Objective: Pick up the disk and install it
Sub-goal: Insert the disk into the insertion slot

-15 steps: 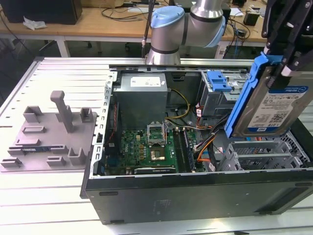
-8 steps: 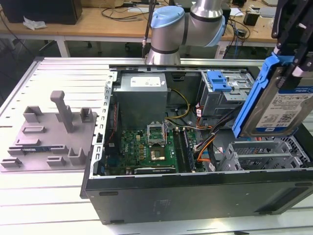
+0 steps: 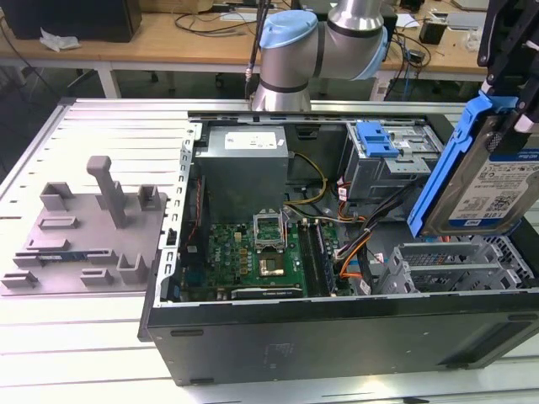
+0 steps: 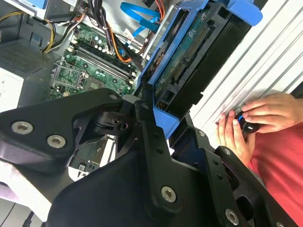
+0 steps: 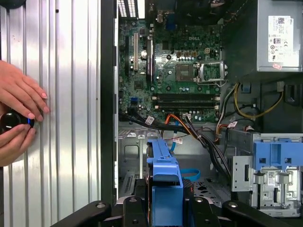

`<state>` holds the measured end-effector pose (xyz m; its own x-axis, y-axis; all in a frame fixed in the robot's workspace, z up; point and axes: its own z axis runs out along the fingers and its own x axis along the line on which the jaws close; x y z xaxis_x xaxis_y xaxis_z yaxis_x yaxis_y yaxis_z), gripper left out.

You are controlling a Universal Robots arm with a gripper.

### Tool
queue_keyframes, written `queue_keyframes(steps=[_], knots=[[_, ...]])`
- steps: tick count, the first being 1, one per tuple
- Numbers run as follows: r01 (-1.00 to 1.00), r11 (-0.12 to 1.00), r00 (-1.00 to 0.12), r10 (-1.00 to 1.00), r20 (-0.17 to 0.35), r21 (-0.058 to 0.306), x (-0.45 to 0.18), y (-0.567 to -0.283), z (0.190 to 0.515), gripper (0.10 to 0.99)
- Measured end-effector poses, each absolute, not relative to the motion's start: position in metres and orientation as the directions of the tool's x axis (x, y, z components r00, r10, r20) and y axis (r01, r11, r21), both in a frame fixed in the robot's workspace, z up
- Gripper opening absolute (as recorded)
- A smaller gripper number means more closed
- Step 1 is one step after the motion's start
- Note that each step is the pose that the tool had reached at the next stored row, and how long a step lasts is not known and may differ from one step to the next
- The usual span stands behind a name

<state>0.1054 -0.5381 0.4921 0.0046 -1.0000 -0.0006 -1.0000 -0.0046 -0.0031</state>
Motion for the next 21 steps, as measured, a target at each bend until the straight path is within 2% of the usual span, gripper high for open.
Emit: queue_keyframes(steps=[21], knots=[[-1.000, -0.007, 0.007, -1.000, -0.001, -0.003, 0.1083, -0.5381, 0.4848, 0.365]])
